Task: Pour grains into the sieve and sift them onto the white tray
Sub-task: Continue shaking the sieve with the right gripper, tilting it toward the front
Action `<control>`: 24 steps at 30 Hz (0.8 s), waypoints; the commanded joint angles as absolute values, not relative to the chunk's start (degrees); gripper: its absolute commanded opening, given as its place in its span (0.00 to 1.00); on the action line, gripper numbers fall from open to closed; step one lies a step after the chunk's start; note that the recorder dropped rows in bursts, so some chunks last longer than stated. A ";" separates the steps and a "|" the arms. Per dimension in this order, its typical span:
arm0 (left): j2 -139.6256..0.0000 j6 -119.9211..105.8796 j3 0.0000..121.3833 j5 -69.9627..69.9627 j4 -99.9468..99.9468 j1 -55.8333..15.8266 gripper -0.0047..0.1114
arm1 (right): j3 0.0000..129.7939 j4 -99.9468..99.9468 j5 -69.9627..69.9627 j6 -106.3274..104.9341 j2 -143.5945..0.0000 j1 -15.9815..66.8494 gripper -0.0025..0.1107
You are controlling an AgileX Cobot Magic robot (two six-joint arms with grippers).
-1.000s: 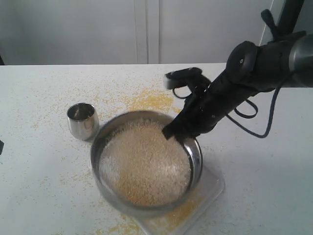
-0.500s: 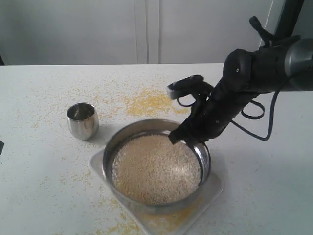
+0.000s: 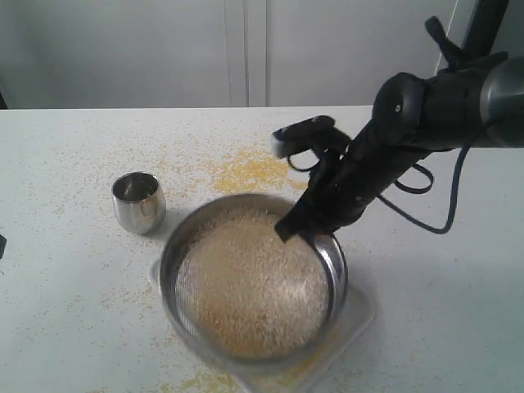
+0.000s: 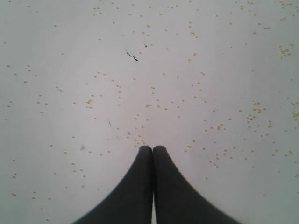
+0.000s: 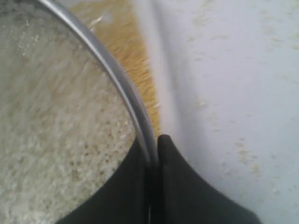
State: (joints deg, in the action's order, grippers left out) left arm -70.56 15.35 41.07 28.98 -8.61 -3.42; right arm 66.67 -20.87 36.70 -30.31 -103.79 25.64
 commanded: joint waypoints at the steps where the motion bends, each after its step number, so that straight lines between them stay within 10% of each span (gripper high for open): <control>1: -69.99 15.14 40.52 29.49 -8.36 -3.29 0.05 | 66.64 -16.68 35.07 -22.21 -102.76 24.10 0.02; 14: -69.99 15.14 40.52 29.49 -8.36 -3.29 0.05 | 66.75 -30.39 43.45 -41.48 -102.76 25.16 0.02; 17: -69.99 15.14 40.52 29.49 -8.36 -3.29 0.05 | 66.75 -20.35 33.61 -12.70 -102.76 21.28 0.02; 21: -69.99 15.14 40.52 29.49 -8.36 -3.29 0.05 | 66.75 -31.40 46.25 -45.09 -102.76 24.80 0.02; 24: -69.99 15.14 40.52 29.49 -8.36 -3.29 0.05 | 66.75 -25.76 34.17 -19.01 -102.61 21.62 0.02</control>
